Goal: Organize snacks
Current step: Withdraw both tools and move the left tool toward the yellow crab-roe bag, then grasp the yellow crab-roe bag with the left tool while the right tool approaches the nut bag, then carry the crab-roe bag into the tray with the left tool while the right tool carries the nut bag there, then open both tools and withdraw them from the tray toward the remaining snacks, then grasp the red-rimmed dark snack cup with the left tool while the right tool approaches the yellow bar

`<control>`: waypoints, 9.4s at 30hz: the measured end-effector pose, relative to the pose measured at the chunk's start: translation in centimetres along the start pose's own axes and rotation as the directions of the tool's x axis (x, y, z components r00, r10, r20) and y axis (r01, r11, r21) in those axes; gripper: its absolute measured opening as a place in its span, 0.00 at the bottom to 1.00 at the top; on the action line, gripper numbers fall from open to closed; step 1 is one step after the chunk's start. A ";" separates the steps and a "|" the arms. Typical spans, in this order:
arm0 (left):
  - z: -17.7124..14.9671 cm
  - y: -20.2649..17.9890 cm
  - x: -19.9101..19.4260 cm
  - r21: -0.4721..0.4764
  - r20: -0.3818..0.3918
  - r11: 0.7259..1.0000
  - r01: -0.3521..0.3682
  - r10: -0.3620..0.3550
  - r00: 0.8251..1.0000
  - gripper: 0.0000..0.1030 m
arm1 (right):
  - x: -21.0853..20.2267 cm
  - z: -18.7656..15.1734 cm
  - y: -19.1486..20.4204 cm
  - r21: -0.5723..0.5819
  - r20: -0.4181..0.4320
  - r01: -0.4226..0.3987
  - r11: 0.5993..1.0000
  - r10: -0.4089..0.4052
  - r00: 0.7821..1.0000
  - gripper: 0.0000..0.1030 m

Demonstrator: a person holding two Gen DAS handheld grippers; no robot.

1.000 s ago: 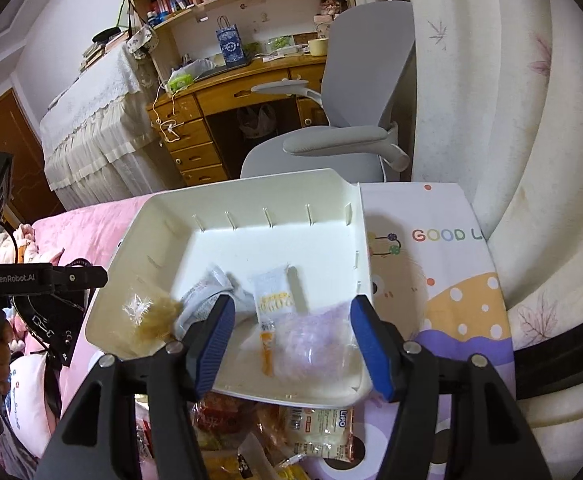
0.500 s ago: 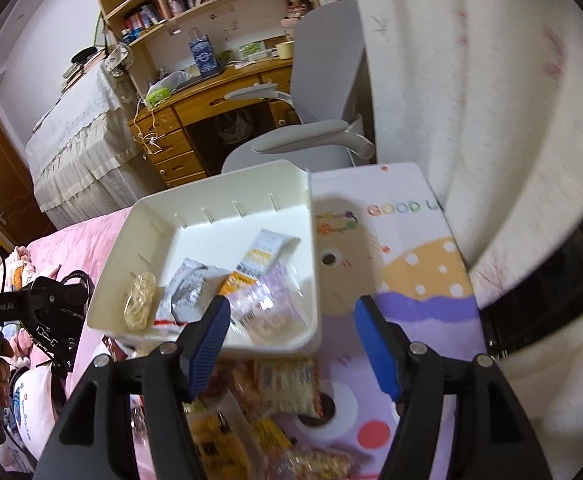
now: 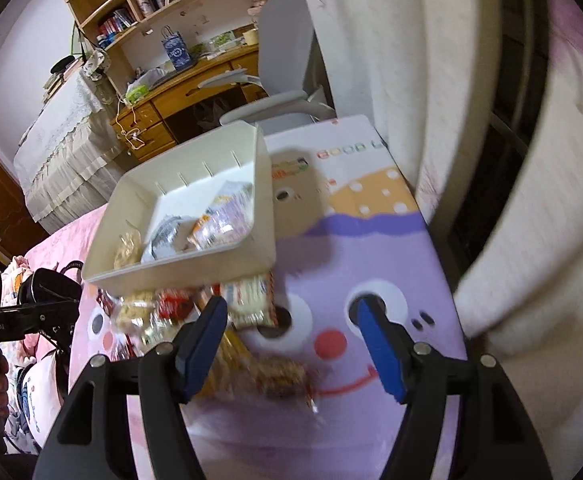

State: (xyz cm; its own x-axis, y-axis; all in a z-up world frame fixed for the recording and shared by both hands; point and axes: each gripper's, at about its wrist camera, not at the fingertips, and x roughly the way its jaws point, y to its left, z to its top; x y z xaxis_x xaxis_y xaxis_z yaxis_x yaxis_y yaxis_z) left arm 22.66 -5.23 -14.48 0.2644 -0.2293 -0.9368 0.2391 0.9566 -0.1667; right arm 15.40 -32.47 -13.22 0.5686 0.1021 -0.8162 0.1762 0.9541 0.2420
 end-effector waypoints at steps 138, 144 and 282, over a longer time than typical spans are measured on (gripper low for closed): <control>-3.7 2.9 -4.4 0.048 0.150 0.969 -0.243 0.234 0.961 0.77 | 11.5 -7.2 4.5 -0.396 -0.239 0.000 0.918 -0.103 0.965 0.57; -1.3 3.9 -4.6 0.049 0.163 0.971 -0.236 0.225 0.961 0.77 | 11.4 -6.9 5.1 -0.407 -0.258 -0.002 0.914 -0.113 0.959 0.47; -2.3 9.6 13.9 -0.438 -0.266 0.882 -0.172 0.055 0.962 0.50 | 16.4 -3.6 11.6 -0.061 -0.648 0.120 0.991 -0.131 0.750 0.51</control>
State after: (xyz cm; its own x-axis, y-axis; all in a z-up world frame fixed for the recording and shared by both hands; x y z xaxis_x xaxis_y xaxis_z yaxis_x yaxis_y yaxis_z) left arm 26.47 1.16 -29.84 0.0190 -0.1199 -0.9926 -0.2441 0.9622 -0.1209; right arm 23.89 -18.73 -25.70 -0.1175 0.1342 -0.9840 0.1935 0.9749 0.1099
